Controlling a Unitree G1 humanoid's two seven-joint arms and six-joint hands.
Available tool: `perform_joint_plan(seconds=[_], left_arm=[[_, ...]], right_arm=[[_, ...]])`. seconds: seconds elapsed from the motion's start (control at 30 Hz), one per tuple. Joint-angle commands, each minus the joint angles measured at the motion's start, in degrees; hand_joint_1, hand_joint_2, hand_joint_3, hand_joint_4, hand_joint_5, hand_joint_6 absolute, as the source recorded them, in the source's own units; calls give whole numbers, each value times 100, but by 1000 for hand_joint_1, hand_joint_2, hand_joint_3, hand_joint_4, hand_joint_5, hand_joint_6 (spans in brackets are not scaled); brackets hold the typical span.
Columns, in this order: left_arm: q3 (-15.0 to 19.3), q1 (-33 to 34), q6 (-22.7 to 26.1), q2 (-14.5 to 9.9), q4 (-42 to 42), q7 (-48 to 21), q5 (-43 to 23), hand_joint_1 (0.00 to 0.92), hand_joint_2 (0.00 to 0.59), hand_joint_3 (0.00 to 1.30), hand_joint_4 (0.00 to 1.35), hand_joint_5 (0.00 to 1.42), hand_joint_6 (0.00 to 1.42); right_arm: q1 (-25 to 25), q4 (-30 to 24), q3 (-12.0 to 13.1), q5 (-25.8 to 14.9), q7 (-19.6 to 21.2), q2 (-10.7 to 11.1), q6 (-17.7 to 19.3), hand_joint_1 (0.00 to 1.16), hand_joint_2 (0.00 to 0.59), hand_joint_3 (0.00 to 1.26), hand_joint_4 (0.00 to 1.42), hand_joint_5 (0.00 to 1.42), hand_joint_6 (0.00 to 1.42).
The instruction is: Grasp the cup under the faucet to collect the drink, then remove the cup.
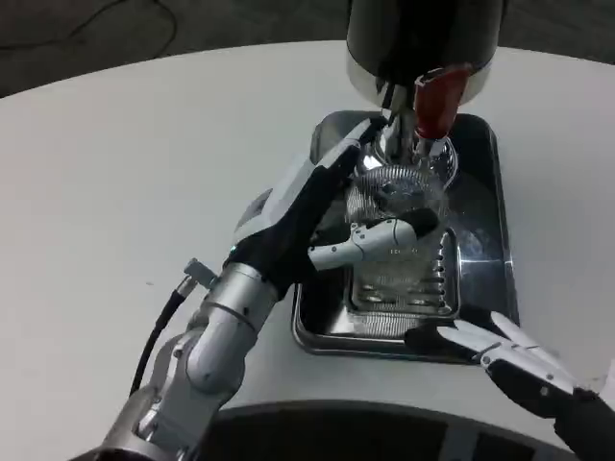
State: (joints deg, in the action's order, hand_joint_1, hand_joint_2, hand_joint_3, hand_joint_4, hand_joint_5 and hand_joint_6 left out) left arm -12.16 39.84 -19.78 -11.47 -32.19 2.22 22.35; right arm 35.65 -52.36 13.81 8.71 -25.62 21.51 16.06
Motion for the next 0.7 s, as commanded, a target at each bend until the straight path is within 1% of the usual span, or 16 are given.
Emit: perform_joint_plan(seconds=[0.03, 0.17, 0.4, 0.57, 0.7], left_arm=[[14, -160, -125, -66, 66, -100, -93, 177, 0, 18, 0, 69, 85], [2, -177, -120, -82, 90, -98, -80, 181, 0, 5, 0, 42, 41], [-17, -263, -91, -102, 203, -80, -44, 192, 0, 0, 0, 28, 17], [25, -462, 116, -152, 496, -74, -3, 198, 6, 0, 0, 32, 13], [184, -771, 322, -192, 877, -119, -143, 195, 14, 0, 0, 38, 21]], right_arm=[[128, -20, 40, -34, 64, -49, 157, 614, 432, 184, 108, 1, 0], [151, -27, 59, -47, 62, -76, 188, 615, 432, 184, 113, 2, 0], [182, -36, 67, -56, 52, -93, 215, 616, 432, 184, 115, 3, 0], [202, -40, 80, -60, 54, -96, 233, 616, 432, 184, 115, 3, 0], [197, -40, 85, -63, 53, -95, 233, 616, 432, 184, 115, 3, 0]])
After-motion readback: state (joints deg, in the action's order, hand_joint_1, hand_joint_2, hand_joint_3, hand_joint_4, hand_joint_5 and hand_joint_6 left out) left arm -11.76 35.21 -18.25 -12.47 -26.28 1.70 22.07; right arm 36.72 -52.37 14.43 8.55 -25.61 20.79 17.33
